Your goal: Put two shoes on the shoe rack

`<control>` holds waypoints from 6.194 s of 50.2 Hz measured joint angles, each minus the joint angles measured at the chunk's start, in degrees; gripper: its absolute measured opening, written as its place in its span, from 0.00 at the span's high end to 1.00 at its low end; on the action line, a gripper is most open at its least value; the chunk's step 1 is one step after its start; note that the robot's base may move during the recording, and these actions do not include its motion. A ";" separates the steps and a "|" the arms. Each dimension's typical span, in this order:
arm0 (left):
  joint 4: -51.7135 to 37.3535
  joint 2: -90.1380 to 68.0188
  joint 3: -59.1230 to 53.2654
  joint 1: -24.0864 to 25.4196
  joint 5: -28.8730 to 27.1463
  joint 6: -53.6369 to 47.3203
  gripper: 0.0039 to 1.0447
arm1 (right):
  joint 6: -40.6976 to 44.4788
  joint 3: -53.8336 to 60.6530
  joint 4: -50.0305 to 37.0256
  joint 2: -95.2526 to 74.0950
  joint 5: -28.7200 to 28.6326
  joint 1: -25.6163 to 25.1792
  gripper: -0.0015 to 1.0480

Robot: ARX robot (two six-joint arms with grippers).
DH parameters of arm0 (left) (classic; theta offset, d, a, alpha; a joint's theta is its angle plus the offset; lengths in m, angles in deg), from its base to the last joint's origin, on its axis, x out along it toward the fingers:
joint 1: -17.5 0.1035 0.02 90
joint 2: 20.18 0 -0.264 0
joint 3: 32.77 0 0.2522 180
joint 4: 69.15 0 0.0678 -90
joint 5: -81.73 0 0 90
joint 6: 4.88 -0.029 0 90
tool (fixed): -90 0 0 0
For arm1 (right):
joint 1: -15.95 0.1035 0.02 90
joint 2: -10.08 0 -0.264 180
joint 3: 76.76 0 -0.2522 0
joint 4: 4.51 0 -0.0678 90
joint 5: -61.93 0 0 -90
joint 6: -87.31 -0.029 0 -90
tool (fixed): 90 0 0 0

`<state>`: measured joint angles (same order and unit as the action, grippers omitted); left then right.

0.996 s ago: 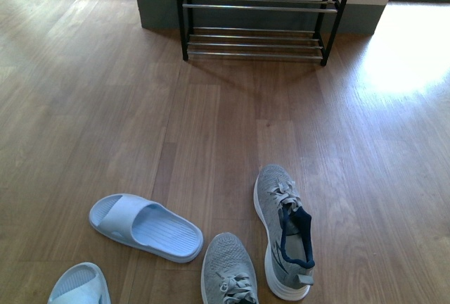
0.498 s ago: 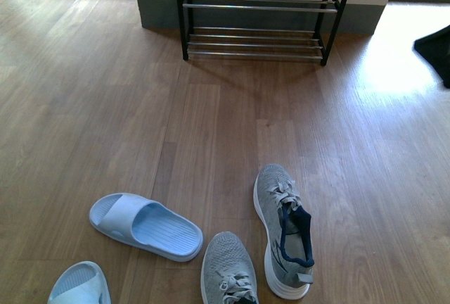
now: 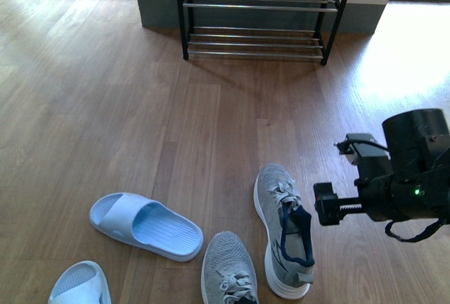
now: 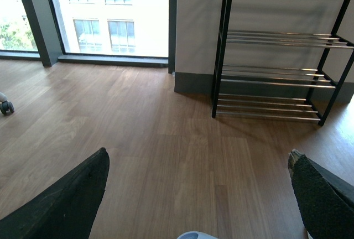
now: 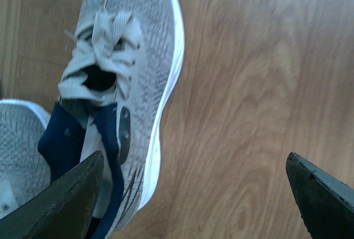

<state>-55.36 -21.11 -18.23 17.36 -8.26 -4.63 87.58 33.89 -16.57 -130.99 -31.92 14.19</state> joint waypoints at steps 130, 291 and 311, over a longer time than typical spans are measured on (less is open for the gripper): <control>0.00 0.00 0.00 0.00 0.00 0.00 0.09 | 17.03 42.53 19.30 96.37 -17.38 -28.55 0.99; 6.86 -39.98 13.44 -3.13 0.28 44.06 0.09 | 9.81 51.49 18.01 116.08 -16.83 -27.54 0.99; -9.40 -93.85 29.29 -11.37 0.33 41.57 0.09 | 9.81 51.49 18.01 116.08 -17.11 -27.54 0.99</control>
<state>-64.76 -114.96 11.06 5.99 -7.93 36.94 97.40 85.38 1.44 -14.91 -49.04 -13.35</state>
